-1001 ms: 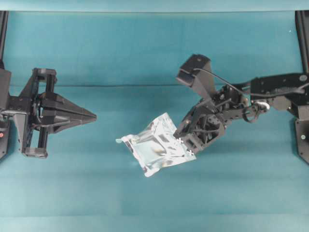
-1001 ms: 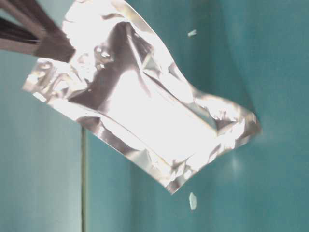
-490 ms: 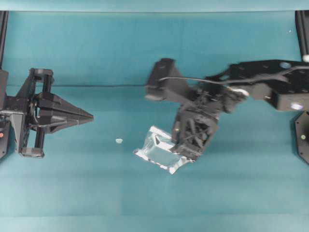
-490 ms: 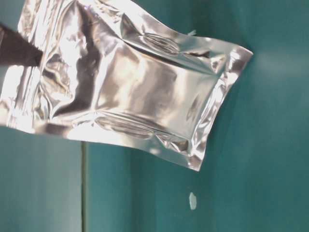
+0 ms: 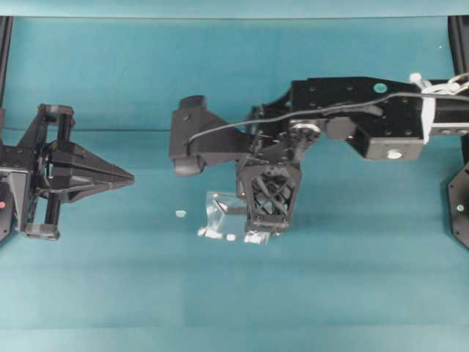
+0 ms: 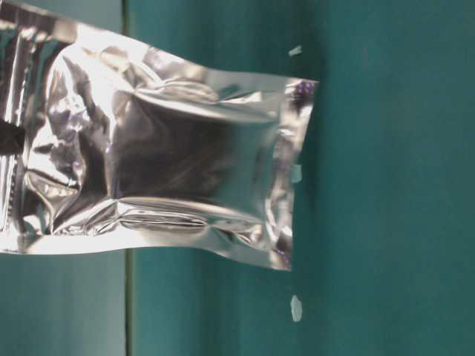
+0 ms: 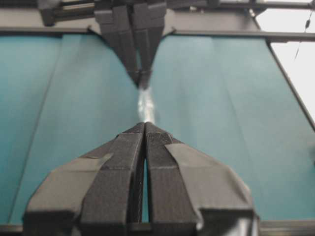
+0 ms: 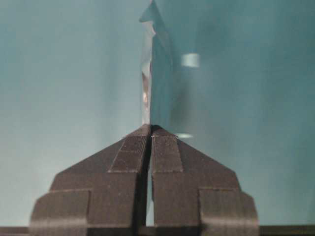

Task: Hand over the silver zip bag and make it stand upright.
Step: 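Hold the bag vertical while the left gripper approaches its left edge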

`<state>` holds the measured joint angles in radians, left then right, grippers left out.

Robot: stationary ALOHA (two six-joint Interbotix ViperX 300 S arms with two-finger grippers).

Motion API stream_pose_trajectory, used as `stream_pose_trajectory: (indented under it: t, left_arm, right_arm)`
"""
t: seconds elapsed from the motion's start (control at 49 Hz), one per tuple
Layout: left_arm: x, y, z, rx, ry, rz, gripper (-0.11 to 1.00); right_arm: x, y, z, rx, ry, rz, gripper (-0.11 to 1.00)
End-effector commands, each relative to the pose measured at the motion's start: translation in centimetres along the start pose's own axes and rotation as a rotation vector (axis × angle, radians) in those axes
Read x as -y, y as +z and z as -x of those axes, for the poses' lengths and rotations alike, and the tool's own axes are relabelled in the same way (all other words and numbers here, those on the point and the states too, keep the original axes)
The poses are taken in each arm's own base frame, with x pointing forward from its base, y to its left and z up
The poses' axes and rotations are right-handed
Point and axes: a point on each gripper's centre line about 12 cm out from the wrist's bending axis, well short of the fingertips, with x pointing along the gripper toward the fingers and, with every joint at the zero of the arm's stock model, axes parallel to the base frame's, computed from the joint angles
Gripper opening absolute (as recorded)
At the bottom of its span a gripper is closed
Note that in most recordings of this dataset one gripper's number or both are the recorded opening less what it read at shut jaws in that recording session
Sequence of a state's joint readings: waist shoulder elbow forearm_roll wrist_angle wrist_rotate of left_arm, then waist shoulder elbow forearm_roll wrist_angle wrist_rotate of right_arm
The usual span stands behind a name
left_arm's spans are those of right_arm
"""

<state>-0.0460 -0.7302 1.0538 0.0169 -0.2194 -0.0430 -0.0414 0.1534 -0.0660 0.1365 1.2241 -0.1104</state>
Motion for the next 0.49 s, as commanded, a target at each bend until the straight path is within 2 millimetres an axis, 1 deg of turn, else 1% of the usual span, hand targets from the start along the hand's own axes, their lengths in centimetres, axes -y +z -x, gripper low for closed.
stream_pose_trajectory:
  t: [0.0, 0.286, 0.47]
  left_arm:
    - [-0.2, 0.2, 0.1, 0.011, 0.007, -0.001, 0.01]
    - [-0.5, -0.1, 0.2, 0.005, 0.021, 0.001, 0.02]
    - [-0.8, -0.2, 0.2, 0.001, 0.033, 0.001, 0.06]
  right_arm:
    - [0.1, 0.8, 1.3, 0.037, -0.024, 0.036, 0.01]
    - [0.5, 1.0, 0.2, 0.008, -0.034, 0.039, 0.01]
    - [0.6, 1.0, -0.3, -0.003, -0.036, 0.040, 0.01]
